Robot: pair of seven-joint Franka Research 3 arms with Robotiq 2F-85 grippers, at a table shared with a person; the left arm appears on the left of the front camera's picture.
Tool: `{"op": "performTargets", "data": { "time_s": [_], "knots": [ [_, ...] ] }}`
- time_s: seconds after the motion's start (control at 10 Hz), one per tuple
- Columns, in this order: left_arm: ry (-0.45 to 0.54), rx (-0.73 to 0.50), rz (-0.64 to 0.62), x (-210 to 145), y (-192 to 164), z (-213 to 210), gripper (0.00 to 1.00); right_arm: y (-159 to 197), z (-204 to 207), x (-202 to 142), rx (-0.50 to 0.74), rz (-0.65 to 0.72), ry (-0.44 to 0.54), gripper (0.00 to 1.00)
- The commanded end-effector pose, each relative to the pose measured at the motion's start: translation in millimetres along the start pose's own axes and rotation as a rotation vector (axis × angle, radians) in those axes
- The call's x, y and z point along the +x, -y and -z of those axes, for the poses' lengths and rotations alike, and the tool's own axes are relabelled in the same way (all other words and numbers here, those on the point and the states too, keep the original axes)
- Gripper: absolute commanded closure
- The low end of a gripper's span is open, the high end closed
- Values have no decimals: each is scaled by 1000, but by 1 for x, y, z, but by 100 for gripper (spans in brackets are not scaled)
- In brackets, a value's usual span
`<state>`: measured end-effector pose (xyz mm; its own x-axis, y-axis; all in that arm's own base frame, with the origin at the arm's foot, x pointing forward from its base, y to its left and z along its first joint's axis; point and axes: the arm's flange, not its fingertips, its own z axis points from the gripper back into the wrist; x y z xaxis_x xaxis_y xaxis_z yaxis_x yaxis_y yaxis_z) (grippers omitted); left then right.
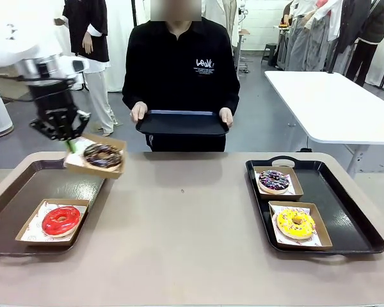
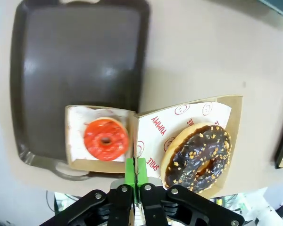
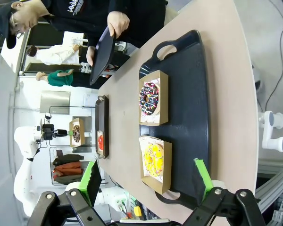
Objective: Individually package the donuts and arrange them on the tray.
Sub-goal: Place the picked Paper togo box on the Handle tray.
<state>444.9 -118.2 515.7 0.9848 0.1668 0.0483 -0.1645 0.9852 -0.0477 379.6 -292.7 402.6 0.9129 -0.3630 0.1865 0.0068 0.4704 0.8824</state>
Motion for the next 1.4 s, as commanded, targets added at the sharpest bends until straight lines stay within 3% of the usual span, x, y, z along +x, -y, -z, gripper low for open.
{"op": "performTargets", "data": {
  "time_s": [0.0, 0.5, 1.2, 1.3],
  "knots": [
    [36, -25, -1, -7, -37, 3, 99, 0, 1, 2, 6, 2, 7, 0],
    [69, 23, 16, 2, -103, 3, 99, 0, 1, 2, 6, 2, 7, 0],
    [43, 20, -8, 5, -98, -1, 99, 0, 1, 2, 6, 2, 7, 0],
    [51, 11, 73, 31, -95, 5, 99, 0, 1, 2, 6, 2, 7, 0]
  ]
}}
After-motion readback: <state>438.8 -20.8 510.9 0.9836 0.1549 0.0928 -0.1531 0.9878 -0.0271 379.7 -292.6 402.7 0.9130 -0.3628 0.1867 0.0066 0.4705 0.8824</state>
